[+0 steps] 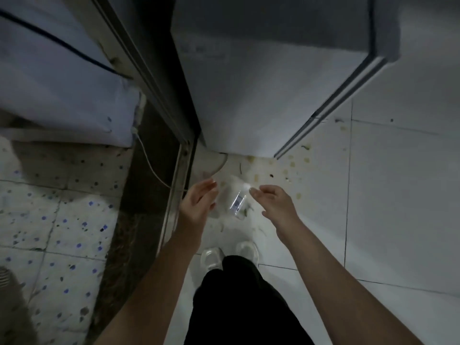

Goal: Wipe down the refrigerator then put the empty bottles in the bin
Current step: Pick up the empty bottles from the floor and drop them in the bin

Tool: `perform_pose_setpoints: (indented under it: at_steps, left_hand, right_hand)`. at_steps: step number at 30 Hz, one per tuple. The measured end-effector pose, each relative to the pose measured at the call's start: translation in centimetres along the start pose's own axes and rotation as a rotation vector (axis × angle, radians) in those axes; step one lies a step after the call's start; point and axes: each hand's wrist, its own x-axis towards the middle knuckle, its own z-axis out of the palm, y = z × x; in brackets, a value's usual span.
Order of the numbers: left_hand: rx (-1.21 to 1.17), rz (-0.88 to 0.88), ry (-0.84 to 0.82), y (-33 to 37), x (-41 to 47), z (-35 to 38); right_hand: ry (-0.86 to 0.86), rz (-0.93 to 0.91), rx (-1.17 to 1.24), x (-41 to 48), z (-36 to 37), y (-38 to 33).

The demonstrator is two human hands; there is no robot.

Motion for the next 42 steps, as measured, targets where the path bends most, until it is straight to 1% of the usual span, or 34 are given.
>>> perform_pose_setpoints:
  at_steps: [5,9,13,17,20,22,27,30,34,36,38,40,42]
  left_hand:
    - [0.009,-0.099,0.027,-10.7,9.1,-1.5]
    - [-0.004,-0.140,0.057,-18.8,15.4,-2.3]
    - [0.042,-0.139,0.052,-25.5,20.4,-3.4]
    - [0.119,-0.116,0.081,-30.1,24.0,-4.6]
    - [0.219,-0.096,0.056,-32.6,25.8,-5.3]
    - [0.246,-0.081,0.056,-33.8,27.0,-5.6]
    - [0.249,-0.069,0.084,-36.2,29.2,-5.7]
    - [0.238,-0.052,0.095,-37.0,29.8,-5.8]
    - [0.218,-0.034,0.175,-37.5,30.8,-6.4]
    - [0.228,-0.008,0.242,-37.8,31.4,-6.7]
    - [0.260,0.011,0.295,-37.9,32.0,-7.0]
    - [0.335,0.027,0.308,-38.2,32.7,-7.3]
    - [0.408,0.038,0.298,-38.6,33.4,-7.7]
  right_hand:
    - [-0.005,0.062,-0.014,10.2,3.4,8.5]
    - [0.039,0.113,-0.028,17.5,5.3,15.7]
    - [0.131,0.137,-0.047,23.9,7.0,21.7]
    - [0.187,0.142,-0.075,29.2,8.4,25.5]
    - [0.206,0.163,-0.079,32.3,9.1,27.7]
    - [0.220,0.165,-0.076,34.1,9.6,29.0]
    - [0.284,0.177,-0.119,36.8,10.6,31.3]
    - [0.317,0.152,-0.147,37.3,10.8,31.8]
    - [0.340,0.132,-0.188,37.4,11.0,31.7]
    - [0.310,0.122,-0.231,37.2,11.0,31.7]
    - [0.242,0.099,-0.249,36.6,11.0,31.5]
    - [0.179,0.080,-0.262,36.0,11.0,31.4]
    - [0.151,0.060,-0.270,35.6,11.0,31.4]
